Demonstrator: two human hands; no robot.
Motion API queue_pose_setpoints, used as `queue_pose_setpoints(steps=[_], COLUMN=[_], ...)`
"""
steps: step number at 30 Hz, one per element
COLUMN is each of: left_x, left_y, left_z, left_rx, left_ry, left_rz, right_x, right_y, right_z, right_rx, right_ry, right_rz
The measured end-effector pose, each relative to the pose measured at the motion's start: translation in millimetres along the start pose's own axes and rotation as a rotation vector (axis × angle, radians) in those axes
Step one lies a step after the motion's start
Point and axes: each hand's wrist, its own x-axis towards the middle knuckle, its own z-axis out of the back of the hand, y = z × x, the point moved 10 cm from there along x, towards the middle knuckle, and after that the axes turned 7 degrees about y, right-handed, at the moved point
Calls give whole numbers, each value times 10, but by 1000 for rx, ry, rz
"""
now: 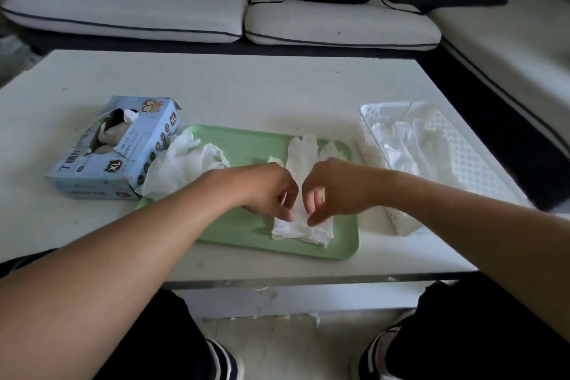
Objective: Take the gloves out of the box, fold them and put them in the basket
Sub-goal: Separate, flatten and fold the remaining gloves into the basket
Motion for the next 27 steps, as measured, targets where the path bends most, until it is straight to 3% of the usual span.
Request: queue_pose_setpoints(steps=[9, 13, 17, 20, 24, 27], left_x=[-130, -83, -23, -97, -268, -381], left_y=[-6, -32, -109, -76, -60, -113], left_z=[-239, -284, -167, 179, 642, 887], left_rx=[-26, -34, -72, -344, -977, -1280], left_ry=[70, 15, -164, -321, -364, -448], left_rz=[20, -15, -81, -129, -310, -376], right_x=[47, 88, 88, -48, -312, -496], right_y=[-131, -72, -254, -303, -258, -182], right_z=[-380, -399, -180, 26, 488, 758], right_rx=[-73, -144, 365, 700, 1088, 1181], right_ry=[-168, -125, -12, 41, 7, -36], right_rz=[-24, -15, -27, 37, 240, 417])
